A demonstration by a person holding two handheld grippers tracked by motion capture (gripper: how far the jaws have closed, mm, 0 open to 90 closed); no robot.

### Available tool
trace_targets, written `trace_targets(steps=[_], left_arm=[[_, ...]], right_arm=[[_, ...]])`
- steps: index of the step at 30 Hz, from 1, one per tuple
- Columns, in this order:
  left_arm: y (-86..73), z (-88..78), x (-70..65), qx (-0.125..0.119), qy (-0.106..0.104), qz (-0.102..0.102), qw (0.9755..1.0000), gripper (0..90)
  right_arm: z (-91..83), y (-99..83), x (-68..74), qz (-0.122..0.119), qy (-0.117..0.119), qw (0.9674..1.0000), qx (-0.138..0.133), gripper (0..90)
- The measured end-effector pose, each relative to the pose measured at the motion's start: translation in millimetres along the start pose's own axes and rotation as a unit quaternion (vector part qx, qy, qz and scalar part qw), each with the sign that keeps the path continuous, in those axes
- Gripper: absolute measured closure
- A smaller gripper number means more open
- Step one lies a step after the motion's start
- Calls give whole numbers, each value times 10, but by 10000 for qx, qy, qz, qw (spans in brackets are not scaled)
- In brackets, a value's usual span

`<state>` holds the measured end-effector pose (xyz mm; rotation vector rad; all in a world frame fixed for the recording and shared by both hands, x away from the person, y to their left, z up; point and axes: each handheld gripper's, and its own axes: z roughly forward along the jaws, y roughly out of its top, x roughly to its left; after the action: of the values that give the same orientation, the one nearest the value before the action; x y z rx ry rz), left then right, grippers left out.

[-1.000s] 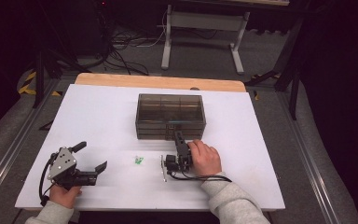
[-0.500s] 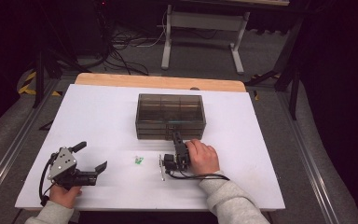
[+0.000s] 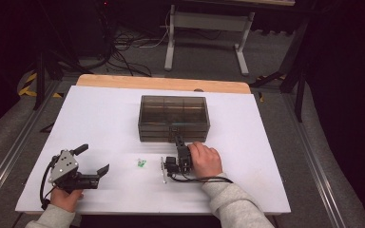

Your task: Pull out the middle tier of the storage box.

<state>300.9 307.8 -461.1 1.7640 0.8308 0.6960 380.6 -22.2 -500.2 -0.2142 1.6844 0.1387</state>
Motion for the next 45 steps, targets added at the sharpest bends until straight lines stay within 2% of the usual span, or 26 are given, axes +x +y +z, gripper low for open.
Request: trace_targets(steps=[15, 17, 27, 45], left_arm=[[1, -2, 1, 10, -3, 2, 10000, 3], [1, -2, 1, 13, -3, 4, 10000, 3], [0, -1, 1, -1, -7, 2, 10000, 3], [0, -1, 0, -3, -10, 4, 10000, 3]], right_arm=[[-2, 6, -12, 52, 45, 10000, 21, 812], [-5, 9, -15, 126, 73, 9999, 51, 813], [-7, 16, -34, 117, 122, 9998, 54, 814], [-121, 31, -78, 175, 217, 9996, 52, 815]])
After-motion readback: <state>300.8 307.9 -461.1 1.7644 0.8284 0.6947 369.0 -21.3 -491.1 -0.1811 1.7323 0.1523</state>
